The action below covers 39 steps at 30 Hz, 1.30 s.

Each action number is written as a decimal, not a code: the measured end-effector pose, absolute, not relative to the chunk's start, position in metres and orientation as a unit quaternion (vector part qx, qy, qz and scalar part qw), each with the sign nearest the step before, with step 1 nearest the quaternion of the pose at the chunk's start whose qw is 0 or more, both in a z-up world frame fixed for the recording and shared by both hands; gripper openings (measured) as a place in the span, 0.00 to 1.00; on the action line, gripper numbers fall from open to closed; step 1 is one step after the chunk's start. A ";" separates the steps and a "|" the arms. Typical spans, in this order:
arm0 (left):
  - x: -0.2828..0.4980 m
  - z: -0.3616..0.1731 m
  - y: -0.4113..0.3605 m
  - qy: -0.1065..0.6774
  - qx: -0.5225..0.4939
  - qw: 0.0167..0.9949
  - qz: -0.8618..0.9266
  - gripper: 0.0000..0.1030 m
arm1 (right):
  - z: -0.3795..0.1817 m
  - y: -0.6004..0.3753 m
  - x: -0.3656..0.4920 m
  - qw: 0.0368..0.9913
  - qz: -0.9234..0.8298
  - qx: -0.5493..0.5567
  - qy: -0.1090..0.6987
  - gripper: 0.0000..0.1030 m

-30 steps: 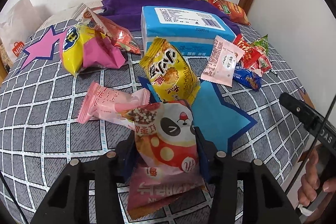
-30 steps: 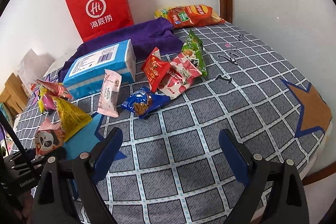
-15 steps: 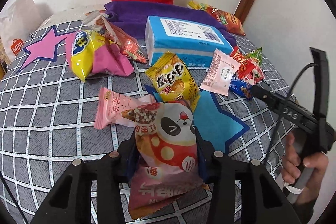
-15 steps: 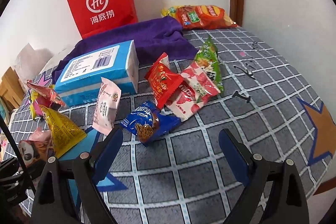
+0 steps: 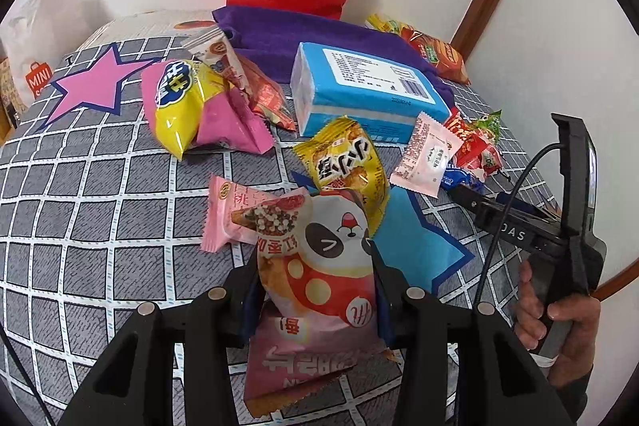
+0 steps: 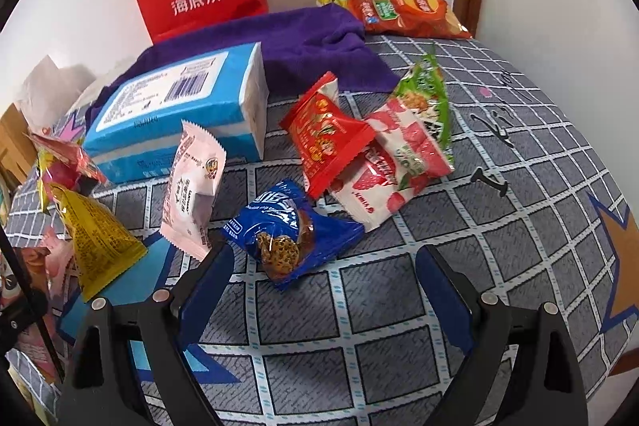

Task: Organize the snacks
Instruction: 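Close the right tool on the blue cookie packet while the left tool holds the panda bag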

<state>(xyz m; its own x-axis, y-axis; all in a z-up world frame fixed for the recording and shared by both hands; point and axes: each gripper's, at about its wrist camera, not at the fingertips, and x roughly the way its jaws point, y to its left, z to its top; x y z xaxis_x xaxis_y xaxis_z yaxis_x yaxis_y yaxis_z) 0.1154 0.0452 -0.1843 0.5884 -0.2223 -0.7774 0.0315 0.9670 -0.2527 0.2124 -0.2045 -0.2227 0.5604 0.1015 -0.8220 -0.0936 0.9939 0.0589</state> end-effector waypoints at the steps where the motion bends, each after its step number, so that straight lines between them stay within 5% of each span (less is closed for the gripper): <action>1: 0.115 -0.185 0.047 0.448 -0.108 0.885 -0.071 0.42 | -0.223 -0.201 0.214 0.883 0.052 -0.004 0.466 0.88; 18: 0.121 -0.187 0.078 0.446 -0.146 0.881 -0.062 0.42 | -0.225 -0.163 0.231 0.880 0.064 -0.068 0.466 0.77; 39: 0.134 -0.166 0.075 0.439 -0.140 0.885 -0.060 0.42 | -0.224 -0.179 0.191 0.873 0.108 -0.046 0.474 0.78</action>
